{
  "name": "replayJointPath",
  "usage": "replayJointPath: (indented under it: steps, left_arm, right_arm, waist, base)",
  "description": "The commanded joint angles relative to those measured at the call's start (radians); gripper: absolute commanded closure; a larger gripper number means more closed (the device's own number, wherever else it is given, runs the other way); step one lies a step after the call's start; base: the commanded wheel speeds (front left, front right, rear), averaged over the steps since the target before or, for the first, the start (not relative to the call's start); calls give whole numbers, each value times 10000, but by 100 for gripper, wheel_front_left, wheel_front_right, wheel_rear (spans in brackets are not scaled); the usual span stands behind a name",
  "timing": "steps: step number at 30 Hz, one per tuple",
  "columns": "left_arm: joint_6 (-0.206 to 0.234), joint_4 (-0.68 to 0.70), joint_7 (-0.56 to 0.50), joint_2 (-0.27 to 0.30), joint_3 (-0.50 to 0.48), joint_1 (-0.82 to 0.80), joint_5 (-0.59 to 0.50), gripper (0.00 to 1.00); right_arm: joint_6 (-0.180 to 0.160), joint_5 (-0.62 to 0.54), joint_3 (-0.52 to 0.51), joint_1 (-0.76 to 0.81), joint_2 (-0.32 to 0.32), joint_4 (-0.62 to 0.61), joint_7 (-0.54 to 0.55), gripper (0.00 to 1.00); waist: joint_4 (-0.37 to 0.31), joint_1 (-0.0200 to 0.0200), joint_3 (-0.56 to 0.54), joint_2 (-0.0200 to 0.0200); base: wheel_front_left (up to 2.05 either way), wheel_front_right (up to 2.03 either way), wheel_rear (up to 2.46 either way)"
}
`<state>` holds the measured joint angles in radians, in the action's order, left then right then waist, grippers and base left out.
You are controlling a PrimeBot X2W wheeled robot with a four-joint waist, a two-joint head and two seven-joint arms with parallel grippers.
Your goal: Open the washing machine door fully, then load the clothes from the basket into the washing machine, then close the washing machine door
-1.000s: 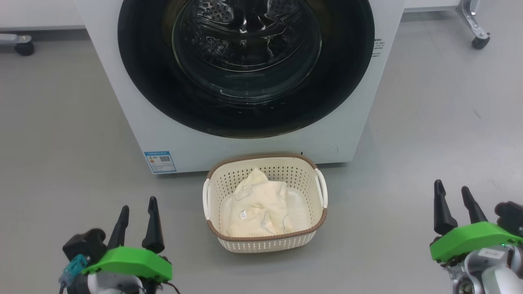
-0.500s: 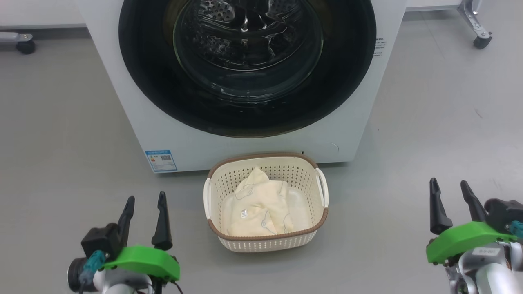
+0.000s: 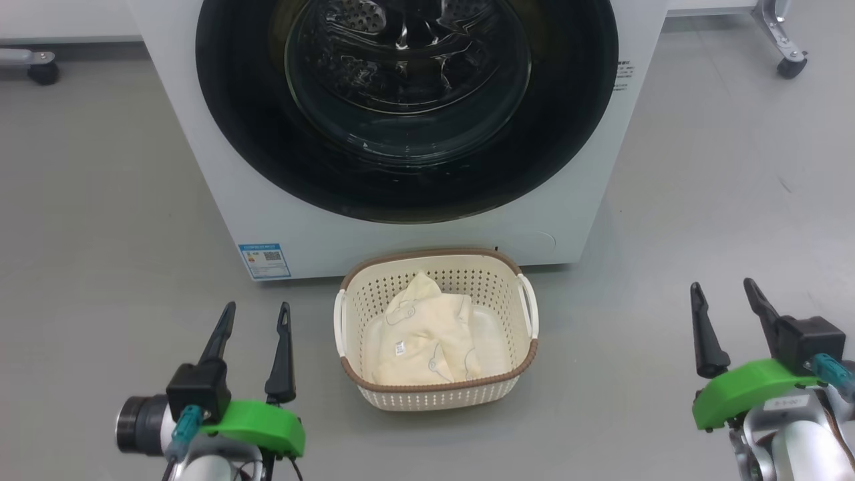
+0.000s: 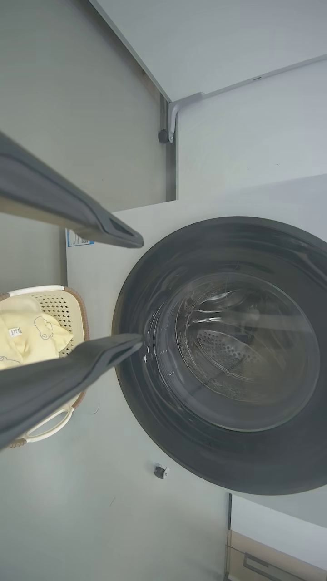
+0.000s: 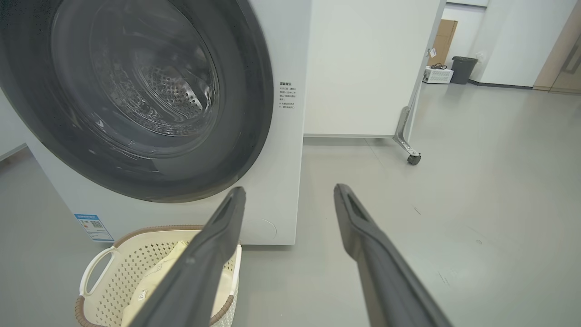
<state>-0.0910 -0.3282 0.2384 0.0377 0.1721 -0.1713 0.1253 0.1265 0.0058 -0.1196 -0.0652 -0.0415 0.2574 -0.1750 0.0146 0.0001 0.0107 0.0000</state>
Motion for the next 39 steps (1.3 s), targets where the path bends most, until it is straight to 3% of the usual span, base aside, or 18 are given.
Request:
replayJointPath:
  steps: [1, 23, 39]
  left_arm:
    - [83, 266, 188, 196, -246, -622, -354, 0]
    - [138, 23, 233, 218, -260, -783, -438, 0]
    - [195, 20, 233, 286, -228, -829, -519, 0]
  right_arm:
    - [42, -367, 175, -577, -98, -415, -159, 0]
    - [42, -450, 97, -647, -88, -333, -267, 0]
    - [42, -417, 59, -678, -88, -332, -279, 0]
  waist:
    - [5, -1, -3, 0]
    - [-33, -1, 77, 0]
    - [-96, -1, 112, 0]
  base:
    - [0, 0, 0]
    - [4, 4, -9]
    - [94, 94, -187]
